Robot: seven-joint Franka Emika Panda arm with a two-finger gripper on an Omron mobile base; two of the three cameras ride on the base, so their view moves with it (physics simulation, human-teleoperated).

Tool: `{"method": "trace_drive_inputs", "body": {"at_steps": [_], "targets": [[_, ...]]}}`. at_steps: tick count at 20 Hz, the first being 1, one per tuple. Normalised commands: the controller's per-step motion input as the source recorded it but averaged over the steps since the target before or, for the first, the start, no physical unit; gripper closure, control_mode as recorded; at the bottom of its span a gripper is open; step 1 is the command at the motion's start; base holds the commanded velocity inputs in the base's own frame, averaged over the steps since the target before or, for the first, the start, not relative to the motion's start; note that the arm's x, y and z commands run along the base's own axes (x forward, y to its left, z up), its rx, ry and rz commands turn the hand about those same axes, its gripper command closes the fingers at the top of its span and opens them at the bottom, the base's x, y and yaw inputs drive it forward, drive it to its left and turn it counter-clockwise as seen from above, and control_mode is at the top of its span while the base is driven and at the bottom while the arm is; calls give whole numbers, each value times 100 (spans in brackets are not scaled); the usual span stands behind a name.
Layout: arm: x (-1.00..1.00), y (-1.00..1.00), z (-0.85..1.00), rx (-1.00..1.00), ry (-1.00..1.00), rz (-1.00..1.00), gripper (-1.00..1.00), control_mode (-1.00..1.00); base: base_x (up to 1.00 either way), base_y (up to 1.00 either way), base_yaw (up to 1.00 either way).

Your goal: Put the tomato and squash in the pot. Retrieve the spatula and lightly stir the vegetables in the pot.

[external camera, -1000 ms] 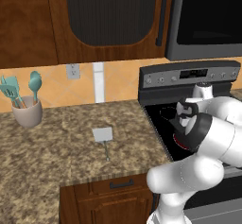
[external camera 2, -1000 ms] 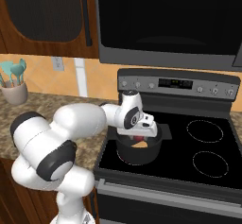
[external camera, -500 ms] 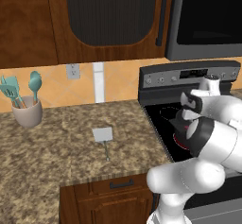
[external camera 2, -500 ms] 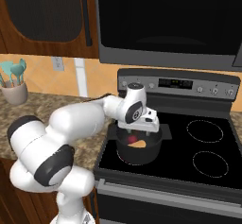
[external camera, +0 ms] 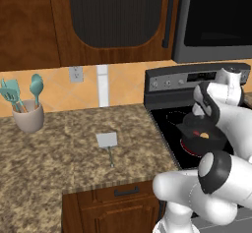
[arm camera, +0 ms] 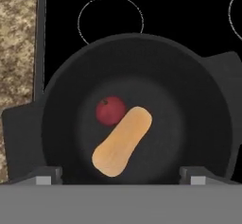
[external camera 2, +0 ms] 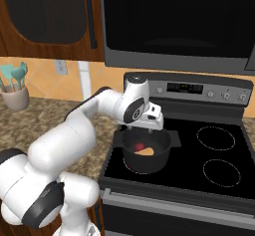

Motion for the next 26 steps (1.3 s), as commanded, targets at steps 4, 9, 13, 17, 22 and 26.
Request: {"method": "trace_drive_inputs", "body": {"at_steps": [4, 9, 13, 17, 22, 26], "targets": [[0, -1, 0, 5, 3, 0, -100, -100, 0, 0, 0], [-2, 46, 0, 9, 0, 3, -100, -100, 0, 0, 0], [-8, 100, 6, -3, 7, 2, -100, -100, 0, 0, 0], [-13, 100, 5, -11, 12, 1, -100, -100, 0, 0, 0], [-20, 100, 9, -7, 11, 3, -100, -100, 0, 0, 0], [-22, 100, 1, -5, 12, 6, -100, -100, 0, 0, 0]]}}
